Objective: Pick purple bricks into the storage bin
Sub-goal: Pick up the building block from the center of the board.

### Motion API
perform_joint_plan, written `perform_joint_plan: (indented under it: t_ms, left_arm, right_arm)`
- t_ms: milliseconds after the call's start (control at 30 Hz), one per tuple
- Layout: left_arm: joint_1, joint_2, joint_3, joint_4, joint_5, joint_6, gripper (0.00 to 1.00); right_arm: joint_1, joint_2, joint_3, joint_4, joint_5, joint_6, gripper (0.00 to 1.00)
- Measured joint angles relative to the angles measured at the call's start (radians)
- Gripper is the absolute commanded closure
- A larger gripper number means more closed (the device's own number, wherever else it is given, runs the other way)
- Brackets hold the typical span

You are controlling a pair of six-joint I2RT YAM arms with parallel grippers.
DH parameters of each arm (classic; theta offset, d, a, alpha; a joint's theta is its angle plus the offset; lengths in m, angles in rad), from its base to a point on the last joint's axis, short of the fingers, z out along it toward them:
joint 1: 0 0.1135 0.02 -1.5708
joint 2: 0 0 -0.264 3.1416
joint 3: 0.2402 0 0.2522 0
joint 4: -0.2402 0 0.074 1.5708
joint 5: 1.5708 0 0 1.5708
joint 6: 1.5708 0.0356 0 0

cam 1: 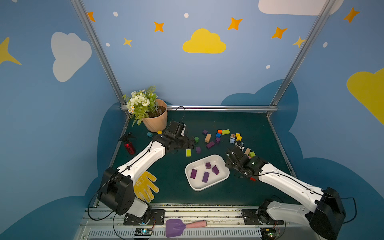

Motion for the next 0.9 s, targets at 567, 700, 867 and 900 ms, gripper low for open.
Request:
perform_joint_plan:
  t_ms: [567, 700, 867, 900]
  left_arm:
    - [-0.112, 0.0, 0.011, -0.032, -0.055, 0.063, 0.0]
    - [-0.115, -0.001, 0.013, -0.032, -0.059, 0.064, 0.0]
    - [-0.116, -0.001, 0.013, -0.033, -0.06, 0.068, 0.0]
    - [-0.116, -0.001, 0.013, -0.033, -0.06, 0.068, 0.0]
  right_arm:
    - [-0.401, -0.015, -0.1, -0.085, -0.164, -0.016, 0.54]
    - [-0.466, -0.004, -0.1, -0.07, -0.205, -0.058, 0.54]
    - [-0.531, 0.057, -0.1, -0.035, -0.256, -0.106, 0.54]
    - [-0.541, 0.071, -0.1, -0.027, -0.265, -0.114, 0.54]
